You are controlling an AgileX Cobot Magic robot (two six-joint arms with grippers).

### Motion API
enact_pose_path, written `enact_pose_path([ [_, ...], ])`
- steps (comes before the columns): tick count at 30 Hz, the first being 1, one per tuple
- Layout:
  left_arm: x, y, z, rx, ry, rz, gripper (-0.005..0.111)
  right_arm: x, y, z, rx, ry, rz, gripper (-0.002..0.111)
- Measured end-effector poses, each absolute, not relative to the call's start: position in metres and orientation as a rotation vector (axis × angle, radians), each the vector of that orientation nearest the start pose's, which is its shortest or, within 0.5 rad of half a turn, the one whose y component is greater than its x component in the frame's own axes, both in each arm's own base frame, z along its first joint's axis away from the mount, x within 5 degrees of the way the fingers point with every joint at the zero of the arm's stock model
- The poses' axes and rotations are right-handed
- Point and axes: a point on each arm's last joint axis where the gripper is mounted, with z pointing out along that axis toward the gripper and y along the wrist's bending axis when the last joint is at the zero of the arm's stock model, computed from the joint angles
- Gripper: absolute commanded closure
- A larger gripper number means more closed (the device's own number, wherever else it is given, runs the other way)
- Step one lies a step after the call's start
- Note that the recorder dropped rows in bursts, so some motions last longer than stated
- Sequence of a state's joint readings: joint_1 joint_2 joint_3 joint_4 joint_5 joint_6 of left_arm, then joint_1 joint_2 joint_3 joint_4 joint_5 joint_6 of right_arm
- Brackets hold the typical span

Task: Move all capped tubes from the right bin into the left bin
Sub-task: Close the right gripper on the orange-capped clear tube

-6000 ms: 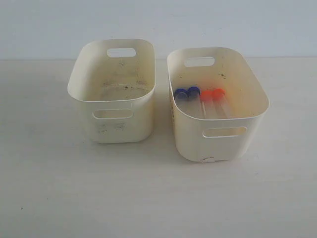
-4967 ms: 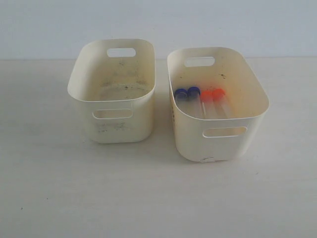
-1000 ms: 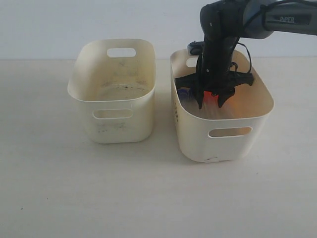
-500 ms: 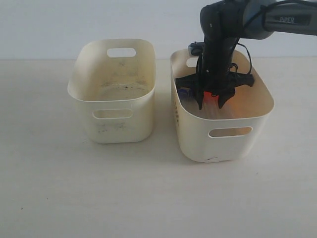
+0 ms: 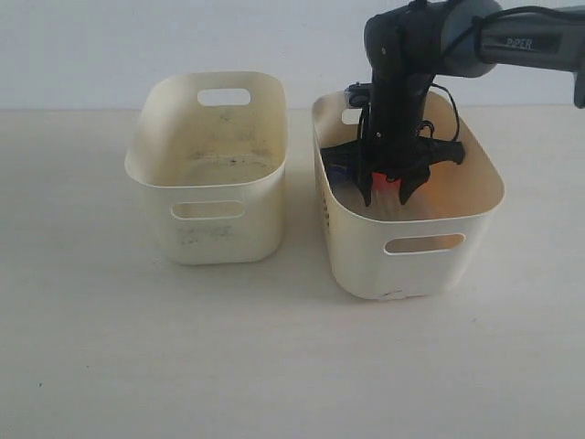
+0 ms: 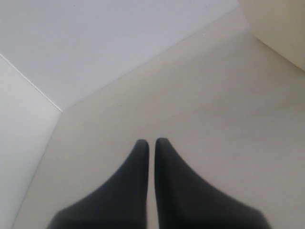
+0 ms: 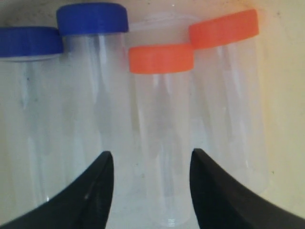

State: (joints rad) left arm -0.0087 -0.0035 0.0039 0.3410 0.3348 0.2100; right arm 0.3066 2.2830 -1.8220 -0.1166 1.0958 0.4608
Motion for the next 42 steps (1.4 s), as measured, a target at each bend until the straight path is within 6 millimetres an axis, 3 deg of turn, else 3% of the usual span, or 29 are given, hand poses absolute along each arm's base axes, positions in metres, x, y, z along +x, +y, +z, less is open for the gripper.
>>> enact_pose_path([
  [13, 0.053, 0.01, 0.184, 0.411, 1.777, 0.472, 0.103, 0.446, 0.131, 0.155, 0.138, 2.992, -0.093, 0.06],
  [22, 0.053, 0.01, 0.184, 0.411, 1.777, 0.472, 0.103, 0.443, 0.123, 0.165, 0.048, 2.972, -0.221, 0.06],
  [42, 0.053, 0.01, 0.184, 0.411, 1.777, 0.472, 0.103, 0.444, 0.128, 0.152, 0.052, 3.005, -0.161, 0.06],
])
